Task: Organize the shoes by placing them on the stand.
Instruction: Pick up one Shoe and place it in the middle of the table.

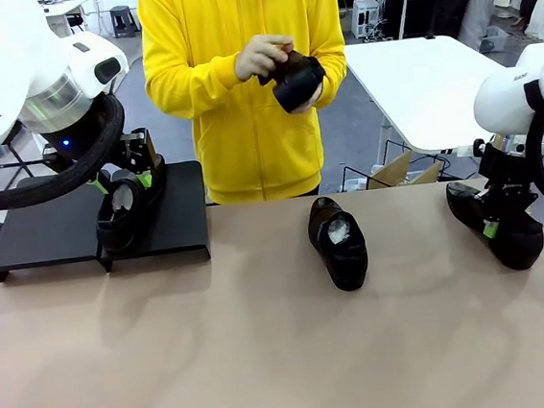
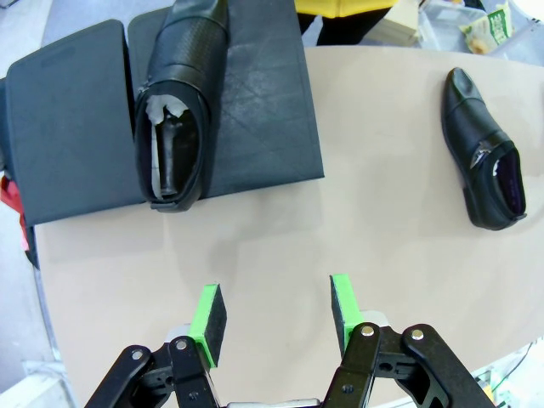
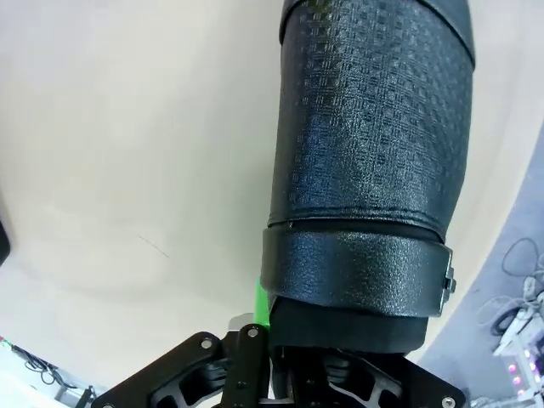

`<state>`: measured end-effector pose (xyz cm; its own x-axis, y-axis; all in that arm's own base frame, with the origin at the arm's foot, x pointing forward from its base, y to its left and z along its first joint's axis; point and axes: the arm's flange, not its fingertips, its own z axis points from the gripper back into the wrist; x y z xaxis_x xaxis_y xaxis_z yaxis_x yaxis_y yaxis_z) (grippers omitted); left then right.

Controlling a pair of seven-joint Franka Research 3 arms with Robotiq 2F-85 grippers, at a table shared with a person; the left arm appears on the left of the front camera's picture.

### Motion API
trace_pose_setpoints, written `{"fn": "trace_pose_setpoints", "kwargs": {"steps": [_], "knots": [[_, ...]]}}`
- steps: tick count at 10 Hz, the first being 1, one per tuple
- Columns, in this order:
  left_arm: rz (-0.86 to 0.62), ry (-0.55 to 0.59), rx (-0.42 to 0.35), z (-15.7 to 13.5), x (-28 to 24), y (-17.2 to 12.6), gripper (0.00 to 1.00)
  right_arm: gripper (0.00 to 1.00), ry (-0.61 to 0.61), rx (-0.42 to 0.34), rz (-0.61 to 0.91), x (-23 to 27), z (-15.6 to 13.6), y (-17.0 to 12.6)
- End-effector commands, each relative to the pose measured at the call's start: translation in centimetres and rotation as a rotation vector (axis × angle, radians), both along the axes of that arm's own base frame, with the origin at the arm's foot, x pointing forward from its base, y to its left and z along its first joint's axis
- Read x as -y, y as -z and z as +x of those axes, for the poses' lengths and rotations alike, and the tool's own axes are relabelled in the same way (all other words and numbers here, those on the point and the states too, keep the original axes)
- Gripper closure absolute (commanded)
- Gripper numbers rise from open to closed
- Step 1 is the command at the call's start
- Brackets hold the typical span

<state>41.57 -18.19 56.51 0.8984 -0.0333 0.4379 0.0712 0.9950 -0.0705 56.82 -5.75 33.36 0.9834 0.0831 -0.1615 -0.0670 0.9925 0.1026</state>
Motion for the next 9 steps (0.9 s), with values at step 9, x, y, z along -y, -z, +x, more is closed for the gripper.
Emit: {"fn": "trace_pose_setpoints", "kwargs": {"steps": [9], "knots": [[0.012,-0.006,0.013,0.0,-0.1,-0.1,0.34,1.00,0.203,0.105,0.038,-8.7,-8.6,-14.3]]}}
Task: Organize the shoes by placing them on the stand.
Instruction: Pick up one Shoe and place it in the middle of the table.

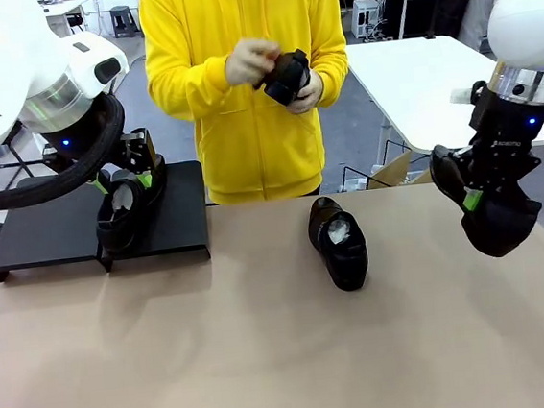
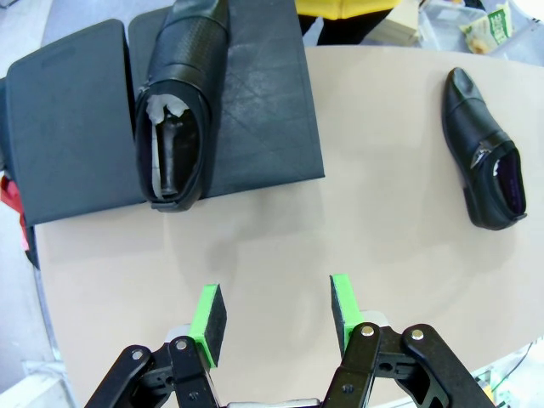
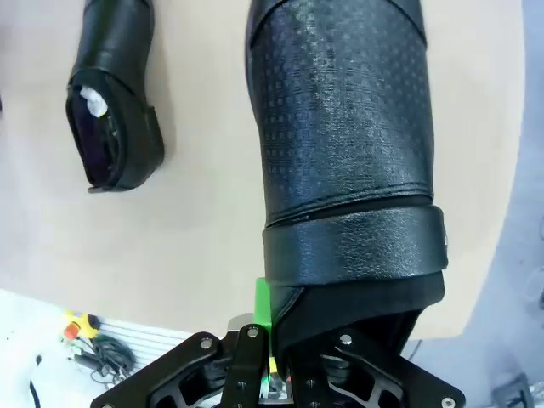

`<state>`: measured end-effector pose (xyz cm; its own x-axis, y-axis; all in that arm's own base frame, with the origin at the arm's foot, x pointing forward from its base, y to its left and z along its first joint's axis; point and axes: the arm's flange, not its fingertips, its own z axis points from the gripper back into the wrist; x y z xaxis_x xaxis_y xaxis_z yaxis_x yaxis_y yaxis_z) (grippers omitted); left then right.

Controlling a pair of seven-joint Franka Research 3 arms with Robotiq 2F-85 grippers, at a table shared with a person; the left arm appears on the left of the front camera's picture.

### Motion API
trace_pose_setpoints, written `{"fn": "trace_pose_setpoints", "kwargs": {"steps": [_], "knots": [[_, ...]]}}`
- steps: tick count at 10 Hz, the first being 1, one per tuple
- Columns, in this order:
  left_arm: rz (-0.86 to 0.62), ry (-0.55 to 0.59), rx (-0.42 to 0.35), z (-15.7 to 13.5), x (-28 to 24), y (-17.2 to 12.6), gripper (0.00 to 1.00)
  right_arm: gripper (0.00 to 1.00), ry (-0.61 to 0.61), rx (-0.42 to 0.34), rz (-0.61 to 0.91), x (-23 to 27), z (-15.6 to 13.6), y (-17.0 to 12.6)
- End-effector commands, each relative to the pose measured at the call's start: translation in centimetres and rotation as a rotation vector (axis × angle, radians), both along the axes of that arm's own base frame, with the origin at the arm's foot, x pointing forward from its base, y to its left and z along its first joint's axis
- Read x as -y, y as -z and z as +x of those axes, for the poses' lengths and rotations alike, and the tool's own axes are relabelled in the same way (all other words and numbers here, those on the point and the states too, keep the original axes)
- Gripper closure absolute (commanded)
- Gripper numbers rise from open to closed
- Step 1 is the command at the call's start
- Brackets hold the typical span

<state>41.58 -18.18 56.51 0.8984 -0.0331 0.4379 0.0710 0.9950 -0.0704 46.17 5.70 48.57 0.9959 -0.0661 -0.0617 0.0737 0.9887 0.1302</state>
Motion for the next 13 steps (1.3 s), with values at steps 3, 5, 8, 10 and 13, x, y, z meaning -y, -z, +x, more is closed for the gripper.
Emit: {"fn": "trace_pose_setpoints", "kwargs": {"steps": [3,5,8,10,13], "knots": [[0.012,-0.006,0.013,0.0,-0.1,-0.1,0.34,1.00,0.049,0.005,0.013,2.7,2.0,0.9],[0.009,-0.010,0.008,0.0,-0.2,-0.1,0.34,1.00,0.049,-0.017,0.004,2.2,1.3,1.7],[0.014,-0.135,-0.004,0.0,-4.8,-1.1,0.34,1.00,-0.064,-0.029,0.090,-7.0,-2.4,0.5],[-0.004,-0.205,0.013,-0.4,-6.8,-1.3,0.34,1.00,-0.137,0.014,0.095,-12.9,-6.0,-0.1],[-0.037,-0.209,0.011,-0.7,-7.1,-1.1,0.34,1.00,-0.140,-0.024,0.083,-11.4,-4.3,0.2]]}}
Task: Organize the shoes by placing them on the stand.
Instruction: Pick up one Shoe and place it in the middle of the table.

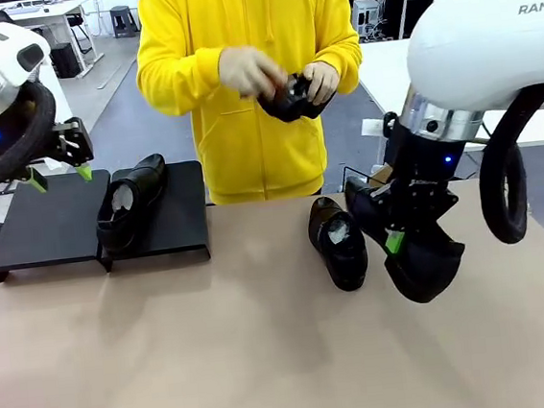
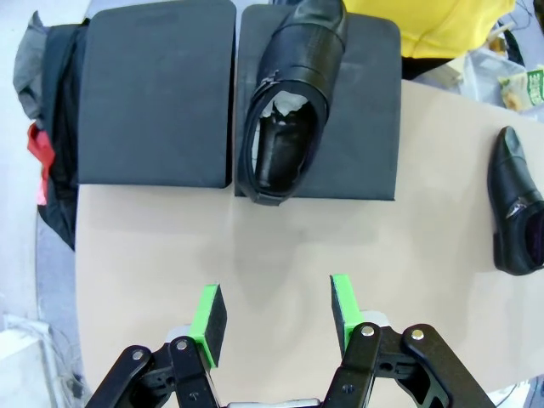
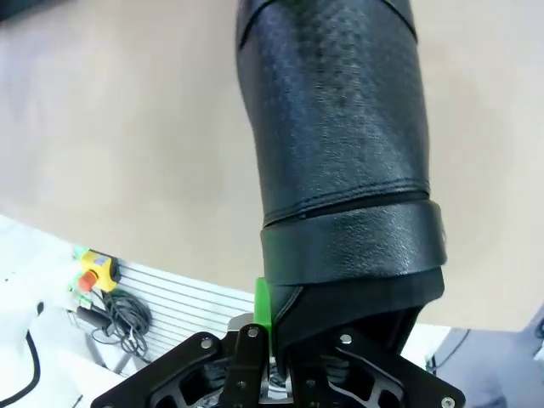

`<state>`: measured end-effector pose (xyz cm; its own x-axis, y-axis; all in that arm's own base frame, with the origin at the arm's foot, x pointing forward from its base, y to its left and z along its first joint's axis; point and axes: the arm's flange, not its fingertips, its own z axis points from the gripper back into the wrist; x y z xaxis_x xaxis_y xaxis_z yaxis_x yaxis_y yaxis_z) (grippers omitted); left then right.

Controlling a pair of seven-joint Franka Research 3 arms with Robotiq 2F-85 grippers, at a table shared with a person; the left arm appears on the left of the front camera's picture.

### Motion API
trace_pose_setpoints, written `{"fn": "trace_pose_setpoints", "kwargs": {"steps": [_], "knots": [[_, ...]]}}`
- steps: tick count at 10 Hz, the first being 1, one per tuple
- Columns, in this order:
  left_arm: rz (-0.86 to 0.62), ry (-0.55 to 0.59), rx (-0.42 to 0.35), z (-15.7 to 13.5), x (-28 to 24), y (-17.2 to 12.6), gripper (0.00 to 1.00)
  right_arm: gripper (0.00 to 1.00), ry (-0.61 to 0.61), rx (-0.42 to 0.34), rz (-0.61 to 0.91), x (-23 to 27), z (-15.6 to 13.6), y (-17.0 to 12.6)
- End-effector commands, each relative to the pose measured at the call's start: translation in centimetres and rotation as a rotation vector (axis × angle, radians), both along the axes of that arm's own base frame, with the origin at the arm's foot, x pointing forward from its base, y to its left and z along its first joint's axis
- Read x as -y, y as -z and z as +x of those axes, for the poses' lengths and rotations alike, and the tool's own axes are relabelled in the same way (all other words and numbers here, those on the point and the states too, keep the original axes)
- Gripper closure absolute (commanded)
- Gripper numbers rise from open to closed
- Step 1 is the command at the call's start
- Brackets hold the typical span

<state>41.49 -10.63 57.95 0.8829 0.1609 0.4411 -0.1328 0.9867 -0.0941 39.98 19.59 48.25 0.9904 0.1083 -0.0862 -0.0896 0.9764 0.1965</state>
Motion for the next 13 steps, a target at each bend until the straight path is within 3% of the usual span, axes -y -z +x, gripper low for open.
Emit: {"fn": "trace_pose_setpoints", "kwargs": {"steps": [1,3,5,7,8,10,13], "knots": [[0.004,0.003,0.002,0.2,-0.2,-0.1,0.34,1.00,0.031,-0.001,0.015,2.4,1.9,-0.1],[0.004,0.003,0.002,0.2,-0.2,-0.1,0.34,1.00,0.029,-0.010,0.004,1.5,0.8,0.4],[0.004,0.003,0.002,0.2,-0.2,-0.1,0.34,1.00,0.056,0.018,0.164,-4.6,-2.8,-0.8],[0.004,0.003,0.002,0.2,-0.2,-0.1,0.34,1.00,0.044,-0.003,0.187,-9.2,-5.6,-0.4],[0.004,0.003,0.002,0.2,-0.2,-0.1,0.34,1.00,0.050,-0.018,0.185,-11.2,-5.9,0.6],[0.004,0.003,0.002,0.2,-0.2,-0.1,0.34,1.00,0.074,-0.128,0.194,-14.8,-4.8,4.0],[0.004,0.003,0.002,0.2,-0.2,-0.1,0.34,1.00,0.089,-0.162,0.190,-17.8,-4.1,9.1]]}}
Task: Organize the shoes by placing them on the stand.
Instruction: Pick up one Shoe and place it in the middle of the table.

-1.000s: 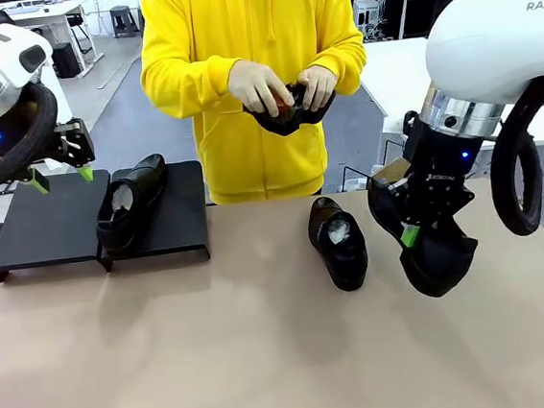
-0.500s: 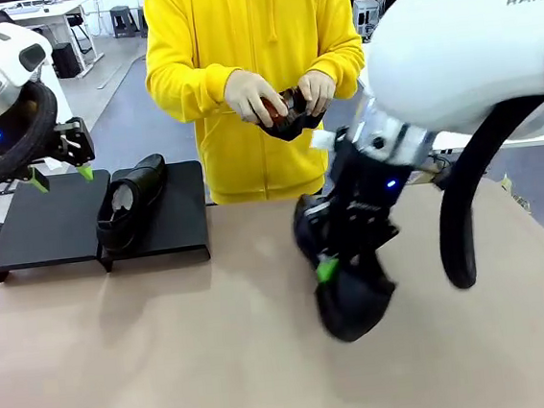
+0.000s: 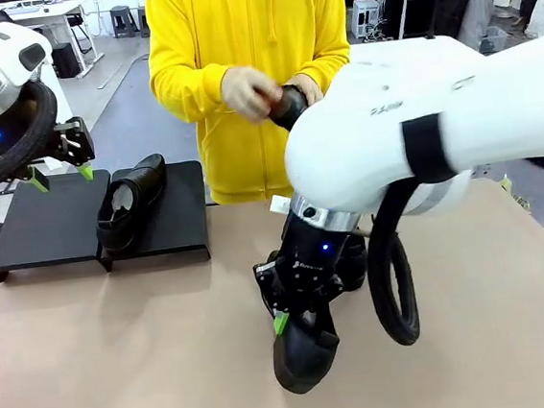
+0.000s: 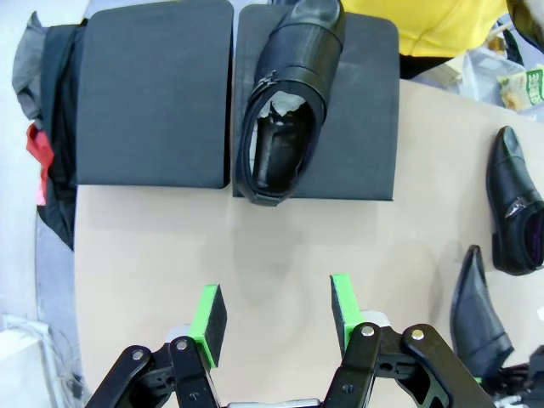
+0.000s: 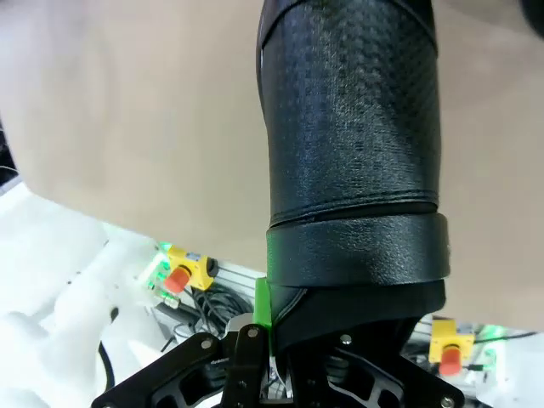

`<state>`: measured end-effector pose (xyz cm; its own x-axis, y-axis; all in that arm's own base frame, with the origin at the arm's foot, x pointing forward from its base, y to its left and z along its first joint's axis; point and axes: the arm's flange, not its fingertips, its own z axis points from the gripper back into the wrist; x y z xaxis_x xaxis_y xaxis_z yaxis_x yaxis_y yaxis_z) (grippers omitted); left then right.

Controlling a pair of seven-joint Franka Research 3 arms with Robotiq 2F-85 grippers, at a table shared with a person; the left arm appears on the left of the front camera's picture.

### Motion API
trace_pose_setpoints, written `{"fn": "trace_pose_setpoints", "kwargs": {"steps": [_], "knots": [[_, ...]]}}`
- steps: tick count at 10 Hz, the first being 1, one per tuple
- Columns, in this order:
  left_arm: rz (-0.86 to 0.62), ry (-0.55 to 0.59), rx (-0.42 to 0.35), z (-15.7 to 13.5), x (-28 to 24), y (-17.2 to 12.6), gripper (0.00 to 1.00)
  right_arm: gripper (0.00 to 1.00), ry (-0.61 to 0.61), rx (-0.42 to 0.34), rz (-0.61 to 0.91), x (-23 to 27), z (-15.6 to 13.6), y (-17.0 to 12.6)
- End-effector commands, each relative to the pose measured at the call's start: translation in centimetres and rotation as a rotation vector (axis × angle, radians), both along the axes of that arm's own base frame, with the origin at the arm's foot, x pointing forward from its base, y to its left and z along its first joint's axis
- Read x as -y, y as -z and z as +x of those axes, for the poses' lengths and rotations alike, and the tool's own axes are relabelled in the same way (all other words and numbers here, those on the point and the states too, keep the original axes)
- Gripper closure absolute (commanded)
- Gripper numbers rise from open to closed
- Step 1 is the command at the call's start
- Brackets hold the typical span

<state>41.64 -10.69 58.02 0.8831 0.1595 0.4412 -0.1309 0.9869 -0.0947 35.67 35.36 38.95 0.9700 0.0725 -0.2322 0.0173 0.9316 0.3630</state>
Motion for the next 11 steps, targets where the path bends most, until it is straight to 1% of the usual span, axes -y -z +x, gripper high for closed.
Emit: {"fn": "trace_pose_setpoints", "kwargs": {"steps": [1,2,3,4,7,9,10,11], "knots": [[0.005,0.001,0.002,0.0,-0.2,-0.1,0.34,1.00,-0.001,-0.032,-0.011,-2.8,0.3,1.4],[0.005,0.001,0.002,0.0,-0.2,-0.1,0.34,1.00,-0.009,-0.051,-0.021,-3.4,0.5,2.7],[0.005,0.001,0.002,0.0,-0.2,-0.1,0.34,1.00,-0.018,-0.066,-0.026,-3.5,0.4,3.0],[0.005,0.001,0.002,0.0,-0.2,-0.1,0.34,0.90,-0.021,-0.063,-0.028,-3.5,0.2,3.0],[0.005,0.001,0.002,0.0,-0.2,-0.1,0.34,0.36,0.000,-0.079,0.007,-2.9,0.0,2.6],[0.005,0.001,0.002,0.0,-0.2,-0.1,0.34,0.00,0.001,-0.078,0.044,-1.7,-0.4,0.6],[0.005,0.001,0.002,0.0,-0.2,-0.1,0.34,0.00,-0.015,-0.115,0.082,-1.1,-0.4,-0.2],[0.005,0.001,0.002,0.0,-0.2,-0.1,0.34,0.00,-0.046,-0.149,0.154,-0.1,-0.6,-1.0]]}}
